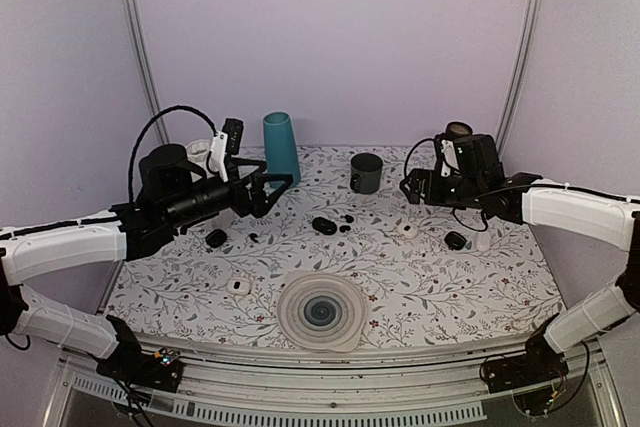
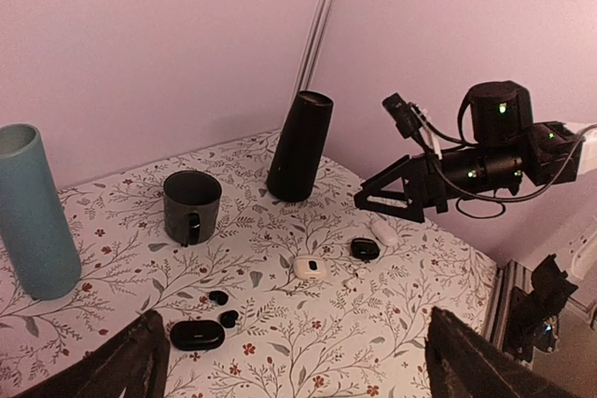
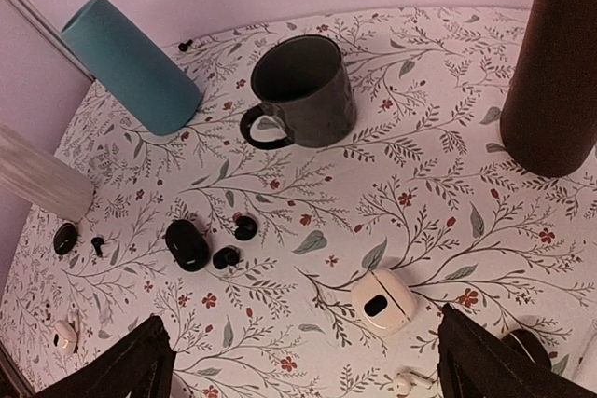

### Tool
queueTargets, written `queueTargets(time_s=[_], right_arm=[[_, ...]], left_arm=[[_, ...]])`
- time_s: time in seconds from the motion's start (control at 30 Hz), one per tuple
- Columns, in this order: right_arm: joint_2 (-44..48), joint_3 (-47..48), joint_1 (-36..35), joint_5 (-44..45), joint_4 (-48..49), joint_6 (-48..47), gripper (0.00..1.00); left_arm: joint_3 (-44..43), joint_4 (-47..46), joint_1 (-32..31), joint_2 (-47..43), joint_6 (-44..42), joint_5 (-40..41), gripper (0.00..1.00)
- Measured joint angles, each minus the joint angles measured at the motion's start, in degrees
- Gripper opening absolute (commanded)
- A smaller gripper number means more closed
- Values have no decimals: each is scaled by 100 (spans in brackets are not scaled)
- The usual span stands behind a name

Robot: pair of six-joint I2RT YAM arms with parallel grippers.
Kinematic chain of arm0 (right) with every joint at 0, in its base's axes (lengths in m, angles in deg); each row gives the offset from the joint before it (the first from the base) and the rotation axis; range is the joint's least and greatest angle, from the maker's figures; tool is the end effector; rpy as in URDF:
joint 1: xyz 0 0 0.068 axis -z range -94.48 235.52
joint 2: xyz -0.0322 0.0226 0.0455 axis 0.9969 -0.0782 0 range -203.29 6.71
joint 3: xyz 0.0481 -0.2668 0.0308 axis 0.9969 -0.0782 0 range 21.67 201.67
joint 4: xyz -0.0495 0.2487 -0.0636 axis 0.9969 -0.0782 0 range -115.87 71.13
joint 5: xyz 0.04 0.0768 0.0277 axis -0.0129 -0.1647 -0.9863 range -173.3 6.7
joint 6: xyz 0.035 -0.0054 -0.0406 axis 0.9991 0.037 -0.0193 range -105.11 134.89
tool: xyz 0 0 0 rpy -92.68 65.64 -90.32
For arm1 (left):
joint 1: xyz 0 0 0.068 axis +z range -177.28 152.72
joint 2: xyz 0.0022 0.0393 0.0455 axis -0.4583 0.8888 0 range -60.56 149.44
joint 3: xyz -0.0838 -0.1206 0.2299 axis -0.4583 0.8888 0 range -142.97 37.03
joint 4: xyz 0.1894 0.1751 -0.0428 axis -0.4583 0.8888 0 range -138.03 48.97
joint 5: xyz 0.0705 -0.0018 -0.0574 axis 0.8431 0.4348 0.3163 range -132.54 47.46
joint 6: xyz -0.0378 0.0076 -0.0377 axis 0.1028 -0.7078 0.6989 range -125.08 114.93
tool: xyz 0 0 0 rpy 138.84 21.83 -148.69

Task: Insert the wireless bluetooth earbuds into the charging case

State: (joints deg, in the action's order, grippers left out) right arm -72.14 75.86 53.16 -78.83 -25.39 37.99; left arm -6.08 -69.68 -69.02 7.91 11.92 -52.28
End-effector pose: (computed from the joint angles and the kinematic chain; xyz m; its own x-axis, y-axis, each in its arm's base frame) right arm 0.2636 0.1636 0.2682 -0.5895 0.0895 -0.8028 -0.2673 0.9162 0.2985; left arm 0.2042 -0.1903 0.3013 -0.2749 -0.1410 -0.9511 0.7338 0.6085 -0.3023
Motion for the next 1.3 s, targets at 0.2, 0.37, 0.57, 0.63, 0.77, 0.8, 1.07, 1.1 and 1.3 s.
queueTargets(time_s=[0.2,0.37,0.57,0.63,0.77,0.8,1.07,1.1,1.3], right_arm=[[-651,0,535,-577,-157,-24,87],[-1130,0,774,-977,-186,-155,78],[-1707,0,807,-1373,-188,-382,79],[-1867,11,807,-1456,-184,-450,81],[-2131,107,857,-1556,-175,-555,84],[-2188,146,879,-1572,-168,-581,85],[-2673,490,938,-1840,-131,-780,85],[-2702,501,922,-1864,-138,-796,85],[-2761,557,632,-1845,-203,-901,82]], left_arm=[[0,90,2,-26,17,-2,96],[0,151,13,-146,42,0,96],[0,170,17,-229,50,0,96],[0,201,17,-234,59,0,96],[0,251,17,-236,63,-2,96],[0,264,17,-238,63,0,96],[0,295,17,-280,74,2,96],[0,293,17,-286,83,2,96],[0,295,17,-289,140,2,96]])
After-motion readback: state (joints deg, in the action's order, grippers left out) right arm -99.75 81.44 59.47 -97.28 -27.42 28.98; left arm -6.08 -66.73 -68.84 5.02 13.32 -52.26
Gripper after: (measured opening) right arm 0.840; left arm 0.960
